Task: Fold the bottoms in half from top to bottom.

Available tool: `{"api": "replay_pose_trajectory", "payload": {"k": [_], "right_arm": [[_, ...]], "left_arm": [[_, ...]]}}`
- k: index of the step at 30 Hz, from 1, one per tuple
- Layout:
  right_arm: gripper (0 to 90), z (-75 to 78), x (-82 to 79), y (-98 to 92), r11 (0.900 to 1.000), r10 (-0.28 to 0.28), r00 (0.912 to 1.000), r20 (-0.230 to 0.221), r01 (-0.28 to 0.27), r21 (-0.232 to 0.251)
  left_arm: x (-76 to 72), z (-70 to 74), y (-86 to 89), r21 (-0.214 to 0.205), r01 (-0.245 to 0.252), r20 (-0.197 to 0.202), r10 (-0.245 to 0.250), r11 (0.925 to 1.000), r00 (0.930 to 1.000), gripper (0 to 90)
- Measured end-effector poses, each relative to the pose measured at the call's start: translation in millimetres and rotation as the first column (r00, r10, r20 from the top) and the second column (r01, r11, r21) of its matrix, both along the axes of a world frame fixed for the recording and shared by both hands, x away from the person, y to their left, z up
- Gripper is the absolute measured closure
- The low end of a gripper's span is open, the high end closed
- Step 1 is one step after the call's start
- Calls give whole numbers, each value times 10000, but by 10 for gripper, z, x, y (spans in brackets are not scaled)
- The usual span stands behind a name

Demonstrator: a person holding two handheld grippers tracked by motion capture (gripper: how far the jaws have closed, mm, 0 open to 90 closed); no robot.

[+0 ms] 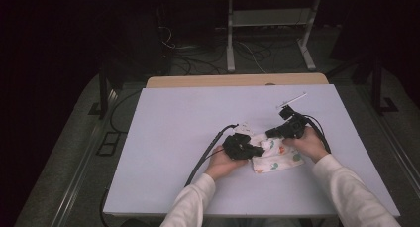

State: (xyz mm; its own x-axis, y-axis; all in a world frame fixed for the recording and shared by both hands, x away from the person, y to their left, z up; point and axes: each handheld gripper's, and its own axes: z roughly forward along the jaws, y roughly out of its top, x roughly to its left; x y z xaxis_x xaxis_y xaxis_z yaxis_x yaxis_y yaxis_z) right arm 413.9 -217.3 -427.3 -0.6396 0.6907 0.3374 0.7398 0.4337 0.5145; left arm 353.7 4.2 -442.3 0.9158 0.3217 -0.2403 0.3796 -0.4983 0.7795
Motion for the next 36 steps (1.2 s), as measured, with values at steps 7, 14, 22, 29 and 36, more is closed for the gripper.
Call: {"api": "replay_pose_trajectory", "payload": {"k": [7, 14, 22, 29, 36], "right_arm": [[886, -47, 21, 22, 9999, -7, 9998, -213, 4, -129], [887, -1, -16, 6, 9999, 80, 9996, -260, -82, -73], [887, 69, -116, -32, 9999, 109, 9995, -302, -110, -25], [886, 88, -250, -95, 9999, -80, 9996, -276, 84, 141], [886, 116, -396, -174, 9986, -223, 9996, -196, 232, 469]], "left_arm": [[-24, 105, 121, -287, -11, 319, 20, 9996, 9995, 730], [48, 189, 284, -1162, -693, 195, 721, 9908, 9972, 624], [92, 150, 284, -1370, -1264, -90, 1263, 9825, 9919, 511], [173, 105, 314, -1996, -2024, -716, 1917, 9588, 9788, 428], [196, 124, 344, -2167, -2438, -755, 2328, 9453, 9696, 344]]}}
